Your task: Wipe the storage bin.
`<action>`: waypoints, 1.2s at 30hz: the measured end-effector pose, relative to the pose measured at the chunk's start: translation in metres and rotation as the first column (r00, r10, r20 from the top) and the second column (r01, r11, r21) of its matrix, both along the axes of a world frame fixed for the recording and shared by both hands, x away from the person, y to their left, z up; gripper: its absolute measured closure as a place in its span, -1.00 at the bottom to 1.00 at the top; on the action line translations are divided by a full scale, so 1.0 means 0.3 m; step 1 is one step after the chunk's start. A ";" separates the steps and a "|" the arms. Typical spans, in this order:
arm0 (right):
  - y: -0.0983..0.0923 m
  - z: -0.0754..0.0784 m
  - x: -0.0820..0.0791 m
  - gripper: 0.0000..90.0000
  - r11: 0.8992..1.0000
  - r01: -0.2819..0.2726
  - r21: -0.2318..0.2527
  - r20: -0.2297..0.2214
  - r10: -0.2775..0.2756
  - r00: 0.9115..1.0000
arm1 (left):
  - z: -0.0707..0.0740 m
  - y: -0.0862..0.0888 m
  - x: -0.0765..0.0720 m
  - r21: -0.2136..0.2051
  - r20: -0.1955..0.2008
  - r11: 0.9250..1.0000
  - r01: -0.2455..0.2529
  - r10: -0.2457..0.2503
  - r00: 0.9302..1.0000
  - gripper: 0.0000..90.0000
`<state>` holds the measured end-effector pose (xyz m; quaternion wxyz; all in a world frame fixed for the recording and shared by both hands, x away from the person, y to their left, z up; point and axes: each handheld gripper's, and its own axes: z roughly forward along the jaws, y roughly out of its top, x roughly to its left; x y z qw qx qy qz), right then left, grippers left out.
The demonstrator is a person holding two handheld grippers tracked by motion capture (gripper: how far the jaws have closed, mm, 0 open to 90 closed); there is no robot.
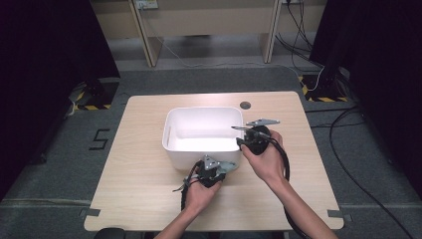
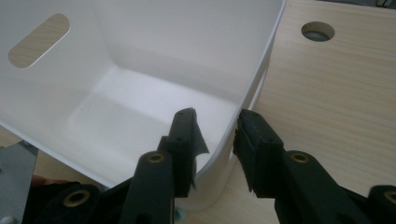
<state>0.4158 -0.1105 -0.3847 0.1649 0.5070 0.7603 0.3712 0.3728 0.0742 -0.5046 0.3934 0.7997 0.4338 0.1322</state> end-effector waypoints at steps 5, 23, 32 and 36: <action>0.000 0.000 0.001 0.50 1.000 0.001 -0.002 0.002 -0.001 1.000 | -0.002 -0.002 0.002 0.007 -0.005 1.000 0.007 -0.007 1.000 0.72; -0.011 0.027 -0.008 0.47 1.000 -0.006 0.017 -0.002 0.006 1.000 | 0.006 -0.005 -0.012 0.002 0.011 1.000 0.013 -0.013 1.000 0.71; -0.011 0.018 -0.004 0.53 1.000 -0.009 0.019 -0.009 0.009 1.000 | 0.022 0.020 0.005 -0.013 0.010 1.000 -0.009 0.009 1.000 0.71; 0.000 0.017 -0.008 0.51 1.000 -0.016 0.024 0.000 0.016 1.000 | 0.023 0.036 0.014 -0.012 0.004 1.000 -0.020 0.020 1.000 0.71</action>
